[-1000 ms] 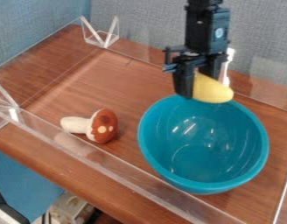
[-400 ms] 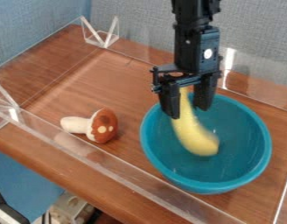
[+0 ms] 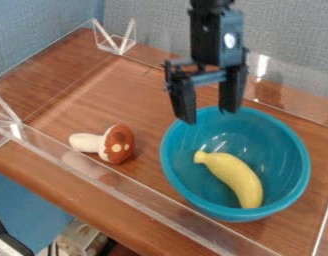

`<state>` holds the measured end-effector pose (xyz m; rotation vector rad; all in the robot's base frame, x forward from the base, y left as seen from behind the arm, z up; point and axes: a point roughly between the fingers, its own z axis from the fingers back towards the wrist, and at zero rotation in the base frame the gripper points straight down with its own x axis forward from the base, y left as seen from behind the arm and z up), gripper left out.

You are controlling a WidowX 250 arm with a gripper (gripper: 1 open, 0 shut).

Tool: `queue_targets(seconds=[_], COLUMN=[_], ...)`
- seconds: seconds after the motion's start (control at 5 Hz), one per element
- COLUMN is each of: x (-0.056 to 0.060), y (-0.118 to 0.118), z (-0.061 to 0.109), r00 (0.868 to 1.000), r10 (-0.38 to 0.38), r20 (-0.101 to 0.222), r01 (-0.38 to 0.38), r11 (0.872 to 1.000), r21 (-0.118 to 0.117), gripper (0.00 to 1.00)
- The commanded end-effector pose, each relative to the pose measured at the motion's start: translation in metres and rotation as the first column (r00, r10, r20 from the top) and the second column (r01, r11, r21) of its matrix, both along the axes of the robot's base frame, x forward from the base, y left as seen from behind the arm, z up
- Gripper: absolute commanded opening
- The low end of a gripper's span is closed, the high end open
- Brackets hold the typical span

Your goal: Put the yellow object in the blue bowl

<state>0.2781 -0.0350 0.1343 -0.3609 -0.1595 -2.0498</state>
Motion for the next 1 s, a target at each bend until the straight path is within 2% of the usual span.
queue_targets(seconds=[0.0,0.2,0.6,0.8], x=[-0.001,-0.003,0.002,-0.002], y=[0.016,0.023,0.022,-0.002], z=[0.047,0.043,0.043,0.039], r00=[0.995,0.994,0.995,0.999], r10=[0.005,0.034,-0.074,-0.031], r20=[0.102,0.103,0.07,0.037], r01=[0.0,-0.029,0.079,0.035], r11=[0.999,0.998,0.995,0.995], r21=[-0.052,-0.054,-0.064,-0.089], gripper=[1.0,1.0,1.0,1.0])
